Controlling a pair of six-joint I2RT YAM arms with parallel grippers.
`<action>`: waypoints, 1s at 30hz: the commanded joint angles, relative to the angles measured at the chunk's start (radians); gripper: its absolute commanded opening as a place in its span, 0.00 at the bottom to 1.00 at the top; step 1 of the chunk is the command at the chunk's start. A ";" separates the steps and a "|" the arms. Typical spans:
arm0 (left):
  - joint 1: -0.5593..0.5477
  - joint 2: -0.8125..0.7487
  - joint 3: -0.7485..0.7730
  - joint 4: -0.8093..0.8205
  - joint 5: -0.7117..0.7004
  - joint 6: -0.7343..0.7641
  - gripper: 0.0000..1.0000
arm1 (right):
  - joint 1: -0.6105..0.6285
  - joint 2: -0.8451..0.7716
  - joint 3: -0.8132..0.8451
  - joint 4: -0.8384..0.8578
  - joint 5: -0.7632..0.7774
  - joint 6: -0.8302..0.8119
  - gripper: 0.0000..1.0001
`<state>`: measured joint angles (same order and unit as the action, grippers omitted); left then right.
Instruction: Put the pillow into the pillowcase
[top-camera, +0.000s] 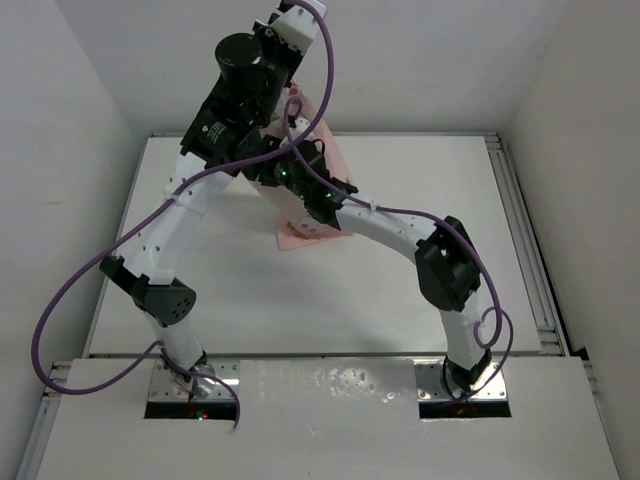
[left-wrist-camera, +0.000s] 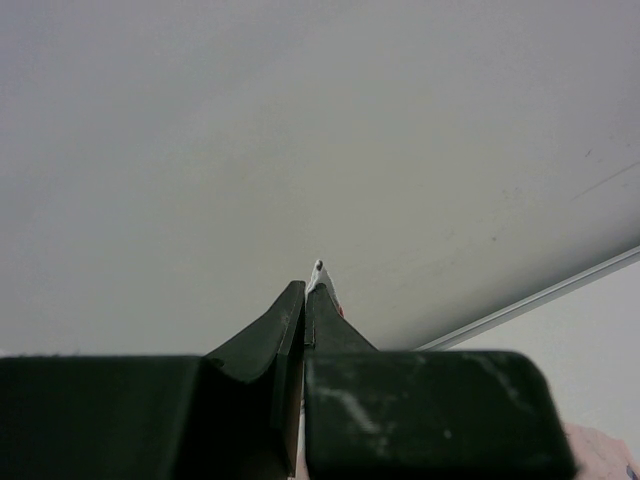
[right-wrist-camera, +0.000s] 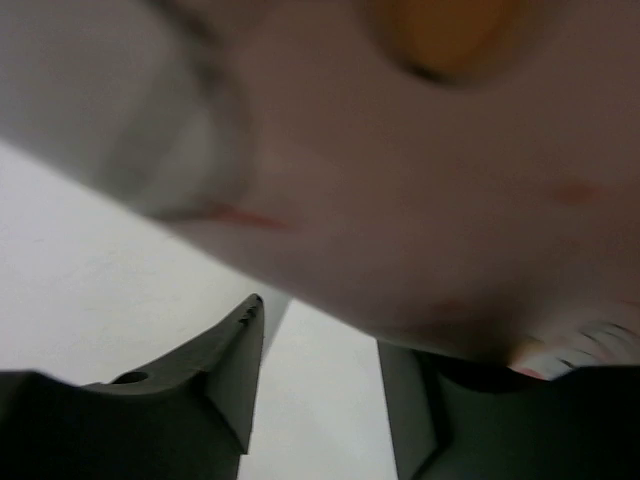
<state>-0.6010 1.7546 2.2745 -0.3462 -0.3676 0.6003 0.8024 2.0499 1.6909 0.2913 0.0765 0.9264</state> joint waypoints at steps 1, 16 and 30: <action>-0.013 -0.027 0.039 0.138 -0.002 0.012 0.00 | 0.015 -0.065 -0.052 0.034 0.124 -0.038 0.49; -0.023 -0.023 0.026 0.159 0.029 0.007 0.00 | 0.037 -0.008 -0.011 0.138 0.132 -0.181 0.53; -0.042 -0.046 0.023 0.142 0.025 -0.008 0.00 | 0.038 0.124 0.174 0.121 0.397 -0.144 0.38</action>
<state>-0.6231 1.7546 2.2738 -0.3355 -0.3485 0.5968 0.8406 2.1487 1.7905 0.3801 0.3950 0.7822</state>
